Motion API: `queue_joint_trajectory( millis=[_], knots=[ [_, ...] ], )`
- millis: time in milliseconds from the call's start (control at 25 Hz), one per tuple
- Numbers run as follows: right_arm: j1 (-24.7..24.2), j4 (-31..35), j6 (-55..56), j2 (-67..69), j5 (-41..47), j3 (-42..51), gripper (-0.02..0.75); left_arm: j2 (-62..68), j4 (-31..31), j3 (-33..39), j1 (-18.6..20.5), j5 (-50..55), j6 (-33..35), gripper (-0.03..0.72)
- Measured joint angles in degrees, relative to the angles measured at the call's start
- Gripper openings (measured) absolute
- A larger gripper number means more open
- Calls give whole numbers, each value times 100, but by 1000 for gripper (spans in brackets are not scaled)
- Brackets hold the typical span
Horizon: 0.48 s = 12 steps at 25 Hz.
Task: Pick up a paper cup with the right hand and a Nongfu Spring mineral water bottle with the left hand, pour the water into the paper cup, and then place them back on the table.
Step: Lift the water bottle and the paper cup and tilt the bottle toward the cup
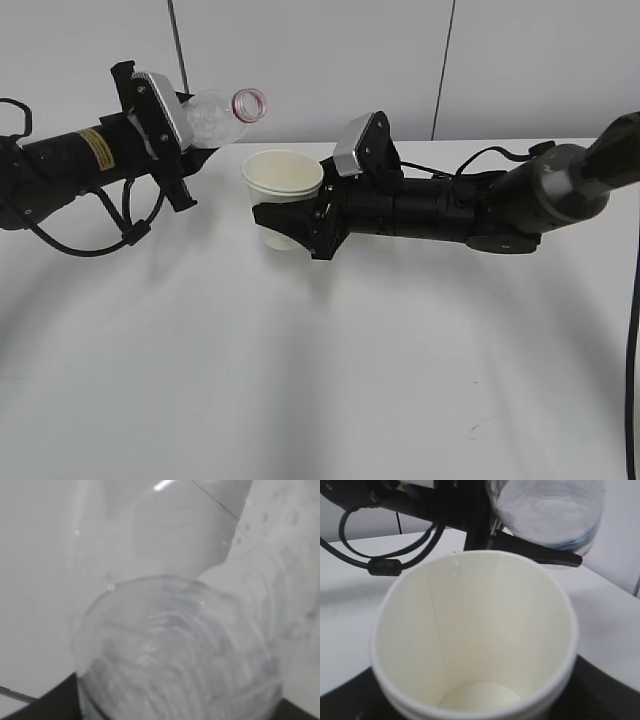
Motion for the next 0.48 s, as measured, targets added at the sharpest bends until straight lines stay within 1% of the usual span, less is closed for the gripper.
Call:
queue_joint_trajectory(
  millis=[480],
  knots=[
    [0,-131,-22,0,-26,0,482,0,-8,0,-5,42,576,372]
  ],
)
